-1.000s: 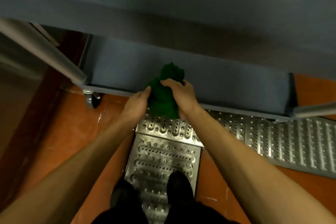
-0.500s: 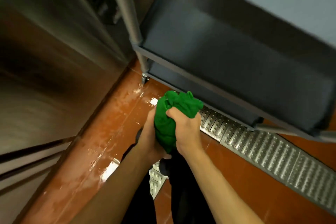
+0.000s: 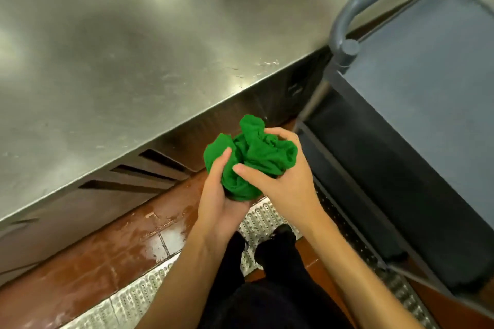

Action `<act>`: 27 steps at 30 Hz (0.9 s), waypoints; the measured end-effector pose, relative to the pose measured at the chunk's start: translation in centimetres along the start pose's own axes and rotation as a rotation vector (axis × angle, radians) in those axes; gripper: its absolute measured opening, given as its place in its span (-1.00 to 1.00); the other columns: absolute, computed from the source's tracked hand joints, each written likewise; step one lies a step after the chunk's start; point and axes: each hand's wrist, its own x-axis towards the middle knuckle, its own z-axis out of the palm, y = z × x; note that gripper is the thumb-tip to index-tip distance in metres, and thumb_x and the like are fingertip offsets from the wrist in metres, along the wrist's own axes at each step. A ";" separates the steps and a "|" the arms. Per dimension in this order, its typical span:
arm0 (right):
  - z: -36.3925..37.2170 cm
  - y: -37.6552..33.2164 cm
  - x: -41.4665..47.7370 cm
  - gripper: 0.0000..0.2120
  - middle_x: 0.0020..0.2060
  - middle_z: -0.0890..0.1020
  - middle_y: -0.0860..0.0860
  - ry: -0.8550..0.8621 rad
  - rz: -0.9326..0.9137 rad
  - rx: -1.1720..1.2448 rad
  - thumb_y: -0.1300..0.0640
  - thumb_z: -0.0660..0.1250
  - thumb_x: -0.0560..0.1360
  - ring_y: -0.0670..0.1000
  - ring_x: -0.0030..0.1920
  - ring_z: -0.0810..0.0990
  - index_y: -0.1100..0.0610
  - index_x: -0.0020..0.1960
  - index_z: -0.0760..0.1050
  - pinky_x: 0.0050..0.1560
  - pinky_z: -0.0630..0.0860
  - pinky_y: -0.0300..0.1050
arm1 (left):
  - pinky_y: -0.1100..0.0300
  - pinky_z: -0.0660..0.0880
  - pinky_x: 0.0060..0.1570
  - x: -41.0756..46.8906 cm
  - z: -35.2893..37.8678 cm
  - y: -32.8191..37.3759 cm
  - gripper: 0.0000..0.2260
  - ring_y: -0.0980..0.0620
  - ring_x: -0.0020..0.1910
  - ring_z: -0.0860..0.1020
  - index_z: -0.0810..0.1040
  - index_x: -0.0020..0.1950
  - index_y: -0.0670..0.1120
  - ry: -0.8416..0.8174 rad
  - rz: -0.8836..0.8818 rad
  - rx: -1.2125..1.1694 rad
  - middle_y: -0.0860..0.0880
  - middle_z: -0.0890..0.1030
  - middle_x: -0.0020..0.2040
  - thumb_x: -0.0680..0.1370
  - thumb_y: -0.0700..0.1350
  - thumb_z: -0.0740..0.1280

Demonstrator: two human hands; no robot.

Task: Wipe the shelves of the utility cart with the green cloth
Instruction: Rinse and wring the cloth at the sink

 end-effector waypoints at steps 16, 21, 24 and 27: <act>27.7 -12.2 -3.4 -0.22 0.24 0.45 -0.22 -0.652 -0.314 -0.044 -0.07 0.59 0.29 -0.18 0.26 0.48 -0.20 0.40 0.28 0.21 0.48 -0.24 | 0.01 0.57 0.13 -13.0 -14.2 19.8 -0.72 -0.14 0.05 0.67 0.71 0.07 -0.17 0.146 0.522 -0.361 -0.18 0.68 0.05 0.58 -0.05 0.28; 37.6 -14.5 -2.0 -0.65 -0.02 0.62 -0.12 -0.907 -0.301 -0.059 0.04 0.49 0.43 -0.15 -0.02 0.61 -0.02 0.17 0.49 -0.03 0.54 -0.20 | -0.04 0.40 0.38 -17.7 -19.5 23.4 -0.46 -0.16 0.31 0.54 0.53 0.39 -0.19 0.139 0.682 -0.578 -0.21 0.57 0.32 0.55 0.15 0.32; 44.6 -14.9 -2.7 -0.79 -0.07 0.61 -0.16 -1.051 -0.418 -0.187 0.01 0.40 0.47 -0.16 -0.04 0.60 -0.04 0.09 0.52 -0.04 0.48 -0.22 | -0.03 0.43 0.33 -19.0 -23.4 25.8 -0.54 -0.15 0.27 0.55 0.54 0.35 -0.17 0.193 0.785 -0.710 -0.20 0.59 0.25 0.56 0.09 0.33; 50.7 -14.9 -4.3 -0.71 0.10 0.51 -0.10 -1.131 -0.606 -0.326 -0.07 0.32 0.53 -0.10 0.13 0.49 -0.03 0.23 0.46 0.17 0.48 -0.06 | 0.00 0.50 0.25 -20.2 -27.6 29.1 -0.58 -0.15 0.24 0.57 0.52 0.37 -0.16 0.291 0.877 -0.824 -0.19 0.60 0.22 0.56 0.00 0.35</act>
